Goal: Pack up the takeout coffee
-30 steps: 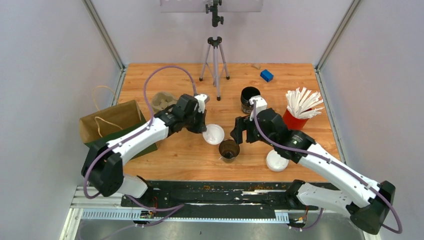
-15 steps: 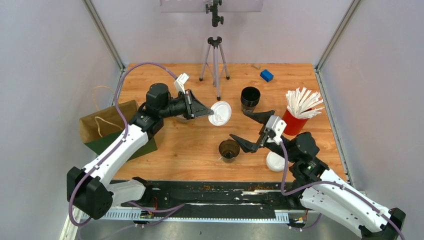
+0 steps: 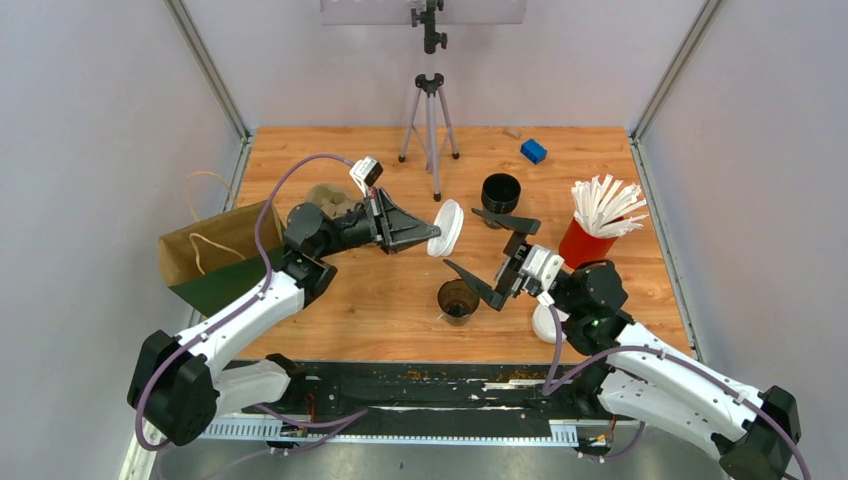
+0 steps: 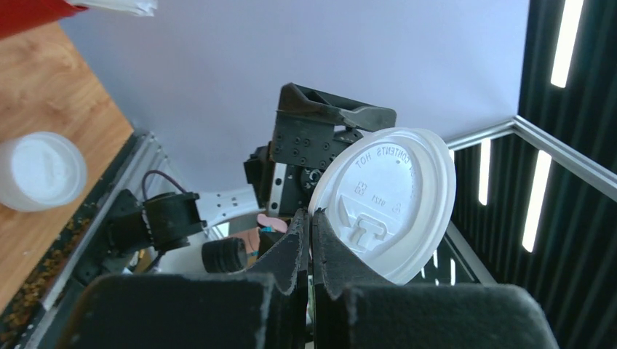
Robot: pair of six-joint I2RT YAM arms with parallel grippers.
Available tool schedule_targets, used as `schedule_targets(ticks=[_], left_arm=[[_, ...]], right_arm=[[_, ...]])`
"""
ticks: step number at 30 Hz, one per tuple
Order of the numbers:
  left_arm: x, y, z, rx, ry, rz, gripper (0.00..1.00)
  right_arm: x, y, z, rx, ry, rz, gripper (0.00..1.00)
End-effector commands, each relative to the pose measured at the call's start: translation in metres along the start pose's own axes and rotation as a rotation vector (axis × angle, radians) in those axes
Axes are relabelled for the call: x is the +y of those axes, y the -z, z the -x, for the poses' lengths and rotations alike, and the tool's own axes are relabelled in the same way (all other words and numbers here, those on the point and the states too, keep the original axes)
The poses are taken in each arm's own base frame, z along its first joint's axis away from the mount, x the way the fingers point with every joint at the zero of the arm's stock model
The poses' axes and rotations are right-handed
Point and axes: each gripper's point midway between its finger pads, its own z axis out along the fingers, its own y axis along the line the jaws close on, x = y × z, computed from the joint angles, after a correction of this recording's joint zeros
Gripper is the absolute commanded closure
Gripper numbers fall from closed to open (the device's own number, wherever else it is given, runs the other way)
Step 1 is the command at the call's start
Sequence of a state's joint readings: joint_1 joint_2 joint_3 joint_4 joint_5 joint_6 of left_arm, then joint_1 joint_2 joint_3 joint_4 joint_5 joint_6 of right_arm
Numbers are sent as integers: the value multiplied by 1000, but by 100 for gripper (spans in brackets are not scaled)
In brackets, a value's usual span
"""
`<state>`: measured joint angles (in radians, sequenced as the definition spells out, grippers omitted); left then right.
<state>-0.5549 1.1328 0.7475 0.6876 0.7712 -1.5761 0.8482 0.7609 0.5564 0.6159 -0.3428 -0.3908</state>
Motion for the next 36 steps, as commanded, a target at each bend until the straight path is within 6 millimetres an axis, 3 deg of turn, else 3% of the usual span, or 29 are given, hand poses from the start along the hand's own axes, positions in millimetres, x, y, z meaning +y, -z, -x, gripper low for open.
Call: schedule_targets(ticks=[1, 11, 19, 26, 36], left_arm=[[-39, 4, -8, -4, -4, -143, 98], [-27, 1, -21, 11, 21, -116, 98], [-19, 0, -27, 16, 29, -97, 98], [-17, 0, -29, 19, 29, -90, 99], [-9, 0, -30, 22, 37, -68, 99]], right_arm=[[-6, -10, 37, -121, 89, 5, 8], [-1, -15, 46, -150, 106, 30, 15], [4, -20, 47, -157, 104, 45, 11], [9, -20, 48, -165, 104, 64, 17], [8, -18, 45, -159, 118, 46, 13]])
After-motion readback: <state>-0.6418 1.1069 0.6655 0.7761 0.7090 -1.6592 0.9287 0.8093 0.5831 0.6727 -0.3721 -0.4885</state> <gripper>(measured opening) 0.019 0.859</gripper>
